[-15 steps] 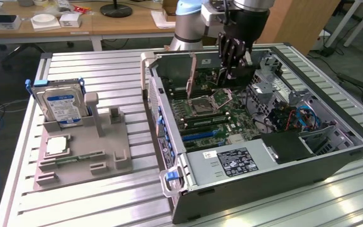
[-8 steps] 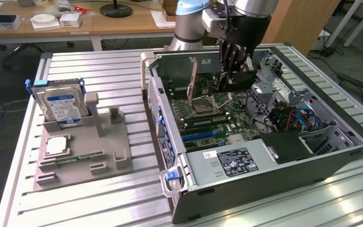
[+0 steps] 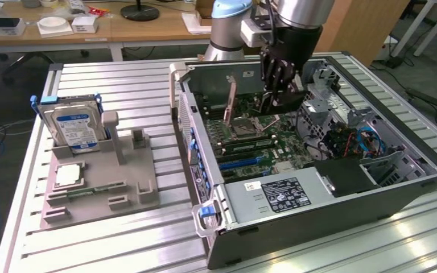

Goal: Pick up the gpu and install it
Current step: 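Insert the gpu into the slot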

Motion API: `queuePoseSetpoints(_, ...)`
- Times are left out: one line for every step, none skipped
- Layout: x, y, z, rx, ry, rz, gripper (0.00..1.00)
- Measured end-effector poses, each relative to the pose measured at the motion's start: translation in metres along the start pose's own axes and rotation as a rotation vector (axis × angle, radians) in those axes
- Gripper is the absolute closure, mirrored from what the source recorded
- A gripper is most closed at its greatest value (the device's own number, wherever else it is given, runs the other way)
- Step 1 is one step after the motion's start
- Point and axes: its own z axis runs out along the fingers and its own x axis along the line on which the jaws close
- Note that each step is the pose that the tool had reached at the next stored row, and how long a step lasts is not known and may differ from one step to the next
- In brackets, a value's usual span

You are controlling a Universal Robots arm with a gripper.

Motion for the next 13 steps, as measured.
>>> queuePoseSetpoints(0.000, 0.0010, 0.0009, 0.0001, -0.0001, 0.000, 0.73)
queuePoseSetpoints(0.001, 0.0027, 0.0018, 0.0001, -0.0001, 0.000, 0.73)
queuePoseSetpoints(0.001, 0.0047, 0.0027, 0.0000, 0.0000, 0.001, 0.73)
queuePoseSetpoints(0.001, 0.0066, 0.0035, 0.0000, 0.0000, 0.001, 0.73)
queuePoseSetpoints(0.002, 0.0085, 0.0041, 0.0001, -0.0001, 0.001, 0.73)
queuePoseSetpoints(0.002, 0.0102, 0.0047, 0.0001, -0.0002, 0.001, 0.73)
queuePoseSetpoints(0.003, 0.0113, 0.0052, 0.0001, -0.0002, 0.002, 0.73)
queuePoseSetpoints(0.003, 0.0116, 0.0058, 0.0002, -0.0003, 0.003, 0.73)
queuePoseSetpoints(0.004, 0.0116, 0.0065, 0.0004, -0.0002, 0.008, 0.73)
queuePoseSetpoints(0.004, 0.0117, 0.0071, 0.0006, -0.0001, 0.015, 0.73)
queuePoseSetpoints(0.005, 0.0117, 0.0076, 0.0006, 0.0000, 0.020, 0.73)
queuePoseSetpoints(0.006, 0.0117, 0.0081, 0.0007, 0.0001, 0.022, 0.73)
queuePoseSetpoints(0.008, 0.0117, 0.0087, 0.0007, 0.0000, 0.023, 0.73)
